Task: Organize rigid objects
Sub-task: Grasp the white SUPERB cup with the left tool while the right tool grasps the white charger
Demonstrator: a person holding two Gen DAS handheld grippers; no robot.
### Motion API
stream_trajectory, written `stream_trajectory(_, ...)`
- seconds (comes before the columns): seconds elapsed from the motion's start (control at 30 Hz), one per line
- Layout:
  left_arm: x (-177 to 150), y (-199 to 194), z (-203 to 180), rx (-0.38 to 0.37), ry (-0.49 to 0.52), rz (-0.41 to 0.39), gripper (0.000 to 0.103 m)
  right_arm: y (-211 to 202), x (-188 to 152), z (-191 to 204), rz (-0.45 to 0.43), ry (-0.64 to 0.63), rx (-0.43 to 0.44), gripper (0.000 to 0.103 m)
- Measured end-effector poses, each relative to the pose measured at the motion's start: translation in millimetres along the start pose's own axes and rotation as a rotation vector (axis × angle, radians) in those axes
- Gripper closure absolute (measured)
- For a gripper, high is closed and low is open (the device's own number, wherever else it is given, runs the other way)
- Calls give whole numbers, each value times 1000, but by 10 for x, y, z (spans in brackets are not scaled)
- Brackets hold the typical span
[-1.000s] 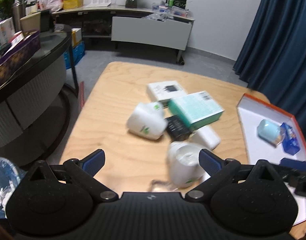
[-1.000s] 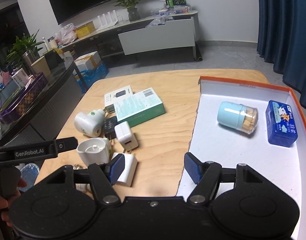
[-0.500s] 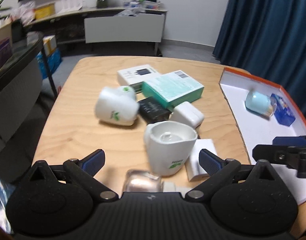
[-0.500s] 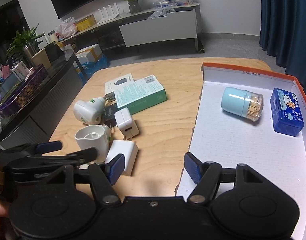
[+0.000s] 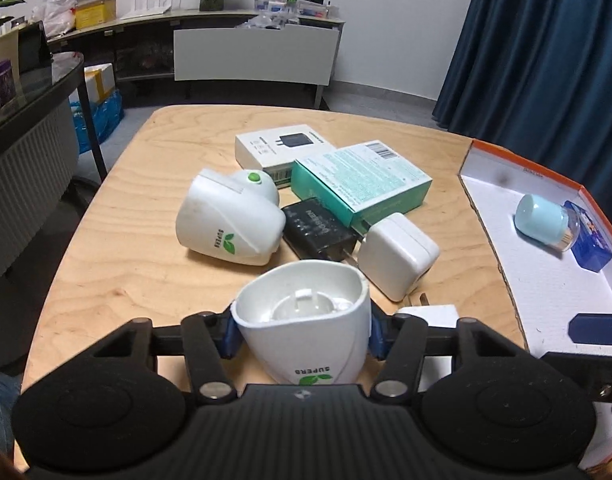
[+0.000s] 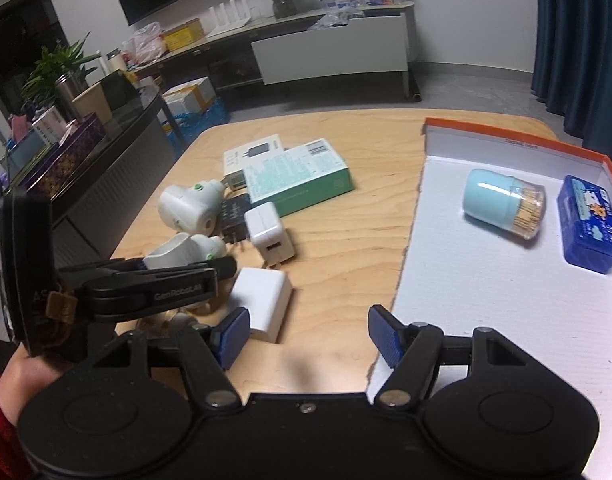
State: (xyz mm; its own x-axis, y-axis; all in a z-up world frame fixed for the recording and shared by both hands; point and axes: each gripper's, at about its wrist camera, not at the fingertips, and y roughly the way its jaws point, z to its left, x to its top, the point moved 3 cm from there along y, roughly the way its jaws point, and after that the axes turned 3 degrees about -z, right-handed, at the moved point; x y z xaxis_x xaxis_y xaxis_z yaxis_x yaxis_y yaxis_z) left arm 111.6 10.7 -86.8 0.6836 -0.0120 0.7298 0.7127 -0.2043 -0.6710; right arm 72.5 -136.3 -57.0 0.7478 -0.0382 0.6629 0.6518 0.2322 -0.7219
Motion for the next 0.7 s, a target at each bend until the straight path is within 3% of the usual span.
stream_trajectory(0.4, 113, -305, 305, 96, -22, -50, 46, 368, 38, 295, 35, 18, 49, 24)
stream_trajectory(0.5, 111, -343, 363, 113, -33, -51, 46, 521, 47, 379, 56, 32, 16, 25)
stream_trajectory(0.57, 113, -365, 387, 122, -35, -52, 46, 613, 43, 435, 63, 11, -25, 31)
stream_trajectory(0.7, 115, -393, 397, 115, -40, -53, 46, 719, 7, 458, 59, -38, -77, 52)
